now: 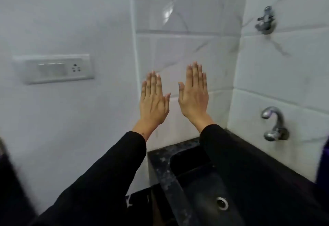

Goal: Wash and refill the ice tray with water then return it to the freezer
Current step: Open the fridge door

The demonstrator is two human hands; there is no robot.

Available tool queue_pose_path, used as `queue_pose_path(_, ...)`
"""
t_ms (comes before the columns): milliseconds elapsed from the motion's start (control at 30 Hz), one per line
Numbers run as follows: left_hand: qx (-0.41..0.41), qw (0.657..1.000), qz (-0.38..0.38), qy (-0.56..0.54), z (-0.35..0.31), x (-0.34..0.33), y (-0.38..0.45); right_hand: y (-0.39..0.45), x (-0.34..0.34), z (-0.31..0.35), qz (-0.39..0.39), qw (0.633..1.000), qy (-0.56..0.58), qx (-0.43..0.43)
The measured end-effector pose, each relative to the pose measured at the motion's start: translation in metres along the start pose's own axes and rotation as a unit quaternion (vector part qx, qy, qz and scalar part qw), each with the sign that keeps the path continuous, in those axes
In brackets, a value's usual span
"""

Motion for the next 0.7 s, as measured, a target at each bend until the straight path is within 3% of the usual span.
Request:
queue_pose_path(333, 0.149, 0.982, 0.015, 0.115, 0.188, 0.065, -0.085, -0.038, -0.097, 0.179, 0.035, 0.983, 0.175, 0.052)
queue_pose_path(700, 0.258, 0.927, 0.028, 0.272, 0.342, 0.171, -0.23, -0.12, -0.146, 0.386, 0.108, 0.922, 0.362, 0.085)
Point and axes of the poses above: each hand's wrist, its own y-axis towards the middle knuckle, its own x-axis out of the back of the hand, z = x × y, the point moved 9 cm from there along y, towards the middle knuckle, and after that the axes turned 8 degrees about y, right-handed, at the moved point
